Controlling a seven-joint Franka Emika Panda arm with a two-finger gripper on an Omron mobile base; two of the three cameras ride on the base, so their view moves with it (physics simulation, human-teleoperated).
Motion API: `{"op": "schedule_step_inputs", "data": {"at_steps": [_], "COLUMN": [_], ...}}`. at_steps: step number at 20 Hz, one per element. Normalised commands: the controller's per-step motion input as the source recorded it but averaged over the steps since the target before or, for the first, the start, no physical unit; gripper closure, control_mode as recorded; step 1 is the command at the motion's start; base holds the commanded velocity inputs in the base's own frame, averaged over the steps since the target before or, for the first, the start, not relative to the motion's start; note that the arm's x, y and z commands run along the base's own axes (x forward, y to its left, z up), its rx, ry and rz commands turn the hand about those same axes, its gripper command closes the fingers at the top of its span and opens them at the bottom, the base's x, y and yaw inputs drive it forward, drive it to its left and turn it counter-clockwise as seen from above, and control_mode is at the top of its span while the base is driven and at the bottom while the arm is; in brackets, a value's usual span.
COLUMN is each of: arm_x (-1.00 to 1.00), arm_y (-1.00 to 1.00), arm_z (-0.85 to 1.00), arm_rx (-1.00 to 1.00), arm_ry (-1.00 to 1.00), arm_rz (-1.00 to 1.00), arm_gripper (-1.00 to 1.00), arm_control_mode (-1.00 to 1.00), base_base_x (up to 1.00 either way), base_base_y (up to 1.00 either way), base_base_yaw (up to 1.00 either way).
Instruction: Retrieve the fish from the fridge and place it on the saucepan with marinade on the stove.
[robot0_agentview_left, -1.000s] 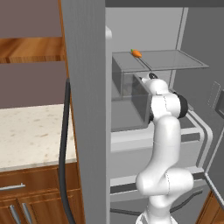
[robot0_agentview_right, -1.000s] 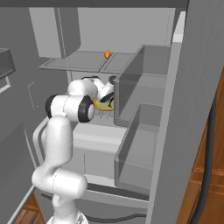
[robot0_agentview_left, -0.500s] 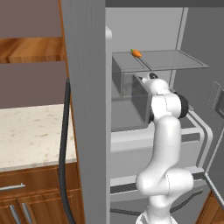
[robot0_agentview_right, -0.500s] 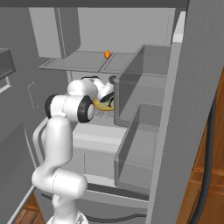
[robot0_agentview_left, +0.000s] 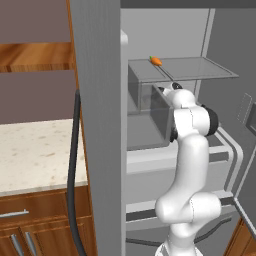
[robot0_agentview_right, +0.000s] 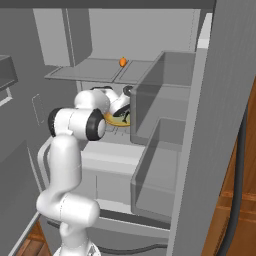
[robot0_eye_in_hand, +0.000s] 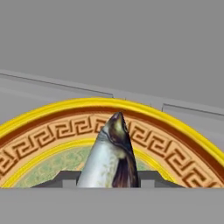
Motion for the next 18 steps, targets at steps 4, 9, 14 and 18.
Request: {"op": "schedule_step_inputs", "data": {"at_steps": [4, 9, 14, 18], "arm_x": [-0.16, -0.27, -0.35, -0.36], "arm_y": [0.00, 0.00, 0.00, 0.02], "arm_z": [0.07, 0.13, 0.18, 0.19], "arm_rx": [0.00, 0.00, 0.00, 0.00], "arm_ry": [0.00, 0.00, -0.01, -0.01], "arm_rz": [0.00, 0.00, 0.00, 0.01], "arm_gripper": [1.00, 1.00, 1.00, 1.00], "arm_control_mode": [-1.00, -1.00, -1.00, -1.00], "base_base_x": [0.00, 0.00, 0.00, 0.00], "base_base_y": [0.00, 0.00, 0.00, 0.00], "base_base_yaw": [0.00, 0.00, 0.00, 0.00]}}
